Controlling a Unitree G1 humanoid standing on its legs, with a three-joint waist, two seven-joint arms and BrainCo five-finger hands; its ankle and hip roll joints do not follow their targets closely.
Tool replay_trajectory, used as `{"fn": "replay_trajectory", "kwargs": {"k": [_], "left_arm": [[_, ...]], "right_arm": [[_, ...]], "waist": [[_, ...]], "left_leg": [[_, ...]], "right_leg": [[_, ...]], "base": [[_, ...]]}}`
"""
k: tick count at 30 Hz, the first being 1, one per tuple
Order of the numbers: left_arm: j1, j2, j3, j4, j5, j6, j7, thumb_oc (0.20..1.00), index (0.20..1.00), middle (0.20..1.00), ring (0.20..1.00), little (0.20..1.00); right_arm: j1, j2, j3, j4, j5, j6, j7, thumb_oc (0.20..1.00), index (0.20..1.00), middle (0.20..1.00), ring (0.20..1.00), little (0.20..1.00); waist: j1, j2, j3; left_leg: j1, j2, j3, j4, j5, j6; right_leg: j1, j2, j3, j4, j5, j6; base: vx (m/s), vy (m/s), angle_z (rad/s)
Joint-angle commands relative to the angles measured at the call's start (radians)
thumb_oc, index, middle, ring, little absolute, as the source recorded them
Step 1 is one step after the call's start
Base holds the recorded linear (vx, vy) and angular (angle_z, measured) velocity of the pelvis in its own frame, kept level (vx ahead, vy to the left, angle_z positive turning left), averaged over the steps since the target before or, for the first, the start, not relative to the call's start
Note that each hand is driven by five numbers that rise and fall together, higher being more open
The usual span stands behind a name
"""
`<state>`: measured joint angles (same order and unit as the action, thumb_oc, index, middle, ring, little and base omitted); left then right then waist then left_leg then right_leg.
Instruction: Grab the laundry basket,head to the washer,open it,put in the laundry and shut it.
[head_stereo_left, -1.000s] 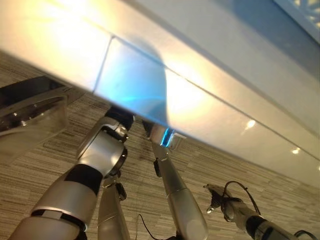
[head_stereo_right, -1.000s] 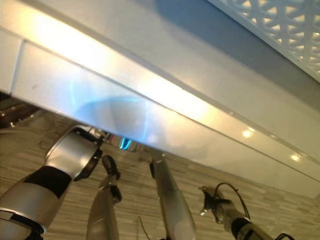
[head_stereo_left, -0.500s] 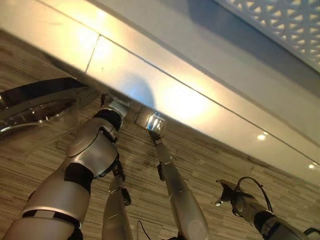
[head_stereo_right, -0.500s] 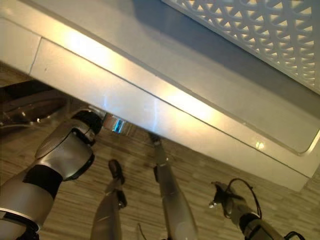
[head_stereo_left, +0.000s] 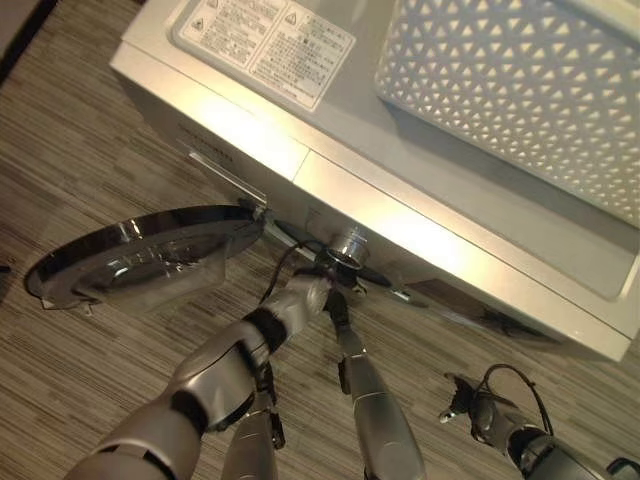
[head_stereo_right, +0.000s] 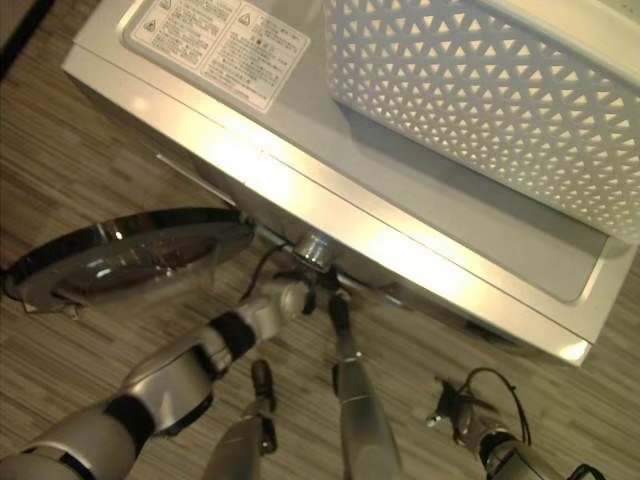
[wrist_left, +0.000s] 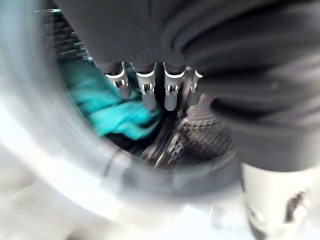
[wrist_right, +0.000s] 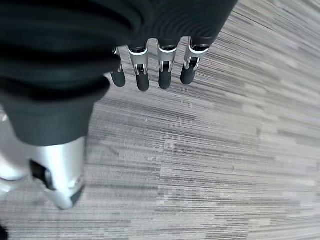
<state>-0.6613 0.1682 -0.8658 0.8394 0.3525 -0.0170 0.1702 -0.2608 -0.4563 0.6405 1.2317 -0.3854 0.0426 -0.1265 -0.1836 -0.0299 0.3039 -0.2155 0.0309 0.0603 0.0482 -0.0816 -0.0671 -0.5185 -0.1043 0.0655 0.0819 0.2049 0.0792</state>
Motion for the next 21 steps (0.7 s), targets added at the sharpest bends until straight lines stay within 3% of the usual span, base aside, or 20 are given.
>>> {"fn": "replay_trajectory", "kwargs": {"k": [1,4,7,8,13,14,16,18,19,21], "left_arm": [[-0.033,-0.022,0.053,-0.020,-0.045,-0.061,-0.023,1.000,1.000,1.000,1.000,1.000],[0.165,-0.003,0.088,0.060,-0.033,-0.064,-0.050,1.000,1.000,1.000,1.000,1.000],[0.165,-0.002,0.087,0.060,-0.033,-0.064,-0.049,1.000,1.000,1.000,1.000,1.000],[0.232,0.015,0.130,0.113,-0.032,-0.058,-0.055,1.000,1.000,1.000,1.000,1.000],[0.320,0.041,0.207,0.137,-0.068,-0.046,-0.049,1.000,1.000,1.000,1.000,1.000],[0.322,0.042,0.207,0.135,-0.069,-0.045,-0.050,1.000,1.000,1.000,1.000,1.000],[0.381,0.073,0.246,0.073,-0.103,-0.054,-0.071,1.000,1.000,1.000,1.000,1.000],[0.381,0.073,0.246,0.073,-0.103,-0.054,-0.071,1.000,1.000,1.000,1.000,1.000],[0.431,0.081,0.268,0.061,-0.118,-0.057,-0.081,1.000,1.000,1.000,1.000,1.000],[0.452,0.085,0.285,0.058,-0.137,-0.055,-0.086,1.000,1.000,1.000,1.000,1.000]], "right_arm": [[0.094,0.006,-0.039,0.038,0.034,0.025,0.010,1.000,1.000,1.000,1.000,1.000],[0.149,0.034,-0.144,0.045,0.079,0.029,0.017,1.000,1.000,1.000,1.000,1.000],[0.150,0.034,-0.143,0.045,0.079,0.029,0.017,1.000,1.000,1.000,1.000,1.000],[0.157,0.065,-0.162,0.041,0.101,0.025,0.031,1.000,1.000,1.000,1.000,1.000],[0.197,0.146,-0.170,0.036,0.146,0.007,0.050,1.000,1.000,1.000,1.000,1.000],[0.198,0.146,-0.170,0.035,0.146,0.007,0.051,1.000,1.000,1.000,1.000,1.000],[0.192,0.139,-0.186,0.049,0.147,0.004,0.066,1.000,1.000,1.000,1.000,1.000],[0.192,0.139,-0.186,0.049,0.147,0.004,0.066,1.000,1.000,1.000,1.000,1.000],[0.185,0.162,-0.168,0.021,0.149,0.001,0.077,1.000,1.000,1.000,1.000,1.000],[0.185,0.179,-0.149,-0.019,0.153,-0.005,0.089,1.000,1.000,1.000,1.000,1.000]], "waist": [[-0.014,-0.019,0.001],[-0.010,0.024,-0.048],[-0.010,0.021,-0.050],[-0.005,0.046,-0.069],[0.040,0.080,-0.117],[0.040,0.079,-0.116],[0.084,0.073,-0.173],[0.085,0.073,-0.173],[0.117,0.051,-0.228],[0.136,0.028,-0.256]], "left_leg": [[-0.029,-0.060,-0.006,0.122,-0.110,0.059],[0.073,-0.096,-0.014,0.092,-0.108,0.087],[0.072,-0.099,-0.013,0.088,-0.102,0.087],[0.130,-0.083,0.004,0.061,-0.092,0.106],[0.174,-0.051,0.047,-0.013,-0.018,0.125],[0.178,-0.052,0.048,-0.016,-0.017,0.125],[0.182,-0.047,0.065,-0.058,0.021,0.127],[0.182,-0.047,0.065,-0.058,0.021,0.127],[0.173,-0.049,0.077,-0.095,0.059,0.125],[0.160,-0.053,0.082,-0.109,0.074,0.124]], "right_leg": [[0.084,-0.062,-0.027,0.027,-0.108,0.084],[0.157,-0.078,-0.055,0.059,-0.122,0.095],[0.155,-0.081,-0.053,0.056,-0.117,0.095],[0.163,-0.068,-0.100,0.127,-0.122,0.102],[0.261,-0.048,-0.211,0.284,-0.231,0.064],[0.263,-0.049,-0.210,0.286,-0.233,0.064],[0.353,-0.039,-0.245,0.303,-0.259,0.058],[0.353,-0.039,-0.245,0.303,-0.259,0.058],[0.424,-0.002,-0.226,0.294,-0.257,0.060],[0.459,0.019,-0.206,0.275,-0.249,0.067]], "base": [[0.00,0.175,0.06],[-0.02,0.247,0.22],[-0.03,0.105,0.04],[-0.10,0.213,-0.17],[-0.10,0.129,-0.66],[-0.07,0.006,-0.57],[-0.07,-0.029,-0.42],[-0.07,-0.046,-0.37],[-0.15,-0.129,-0.25],[-0.17,-0.156,-0.15]]}}
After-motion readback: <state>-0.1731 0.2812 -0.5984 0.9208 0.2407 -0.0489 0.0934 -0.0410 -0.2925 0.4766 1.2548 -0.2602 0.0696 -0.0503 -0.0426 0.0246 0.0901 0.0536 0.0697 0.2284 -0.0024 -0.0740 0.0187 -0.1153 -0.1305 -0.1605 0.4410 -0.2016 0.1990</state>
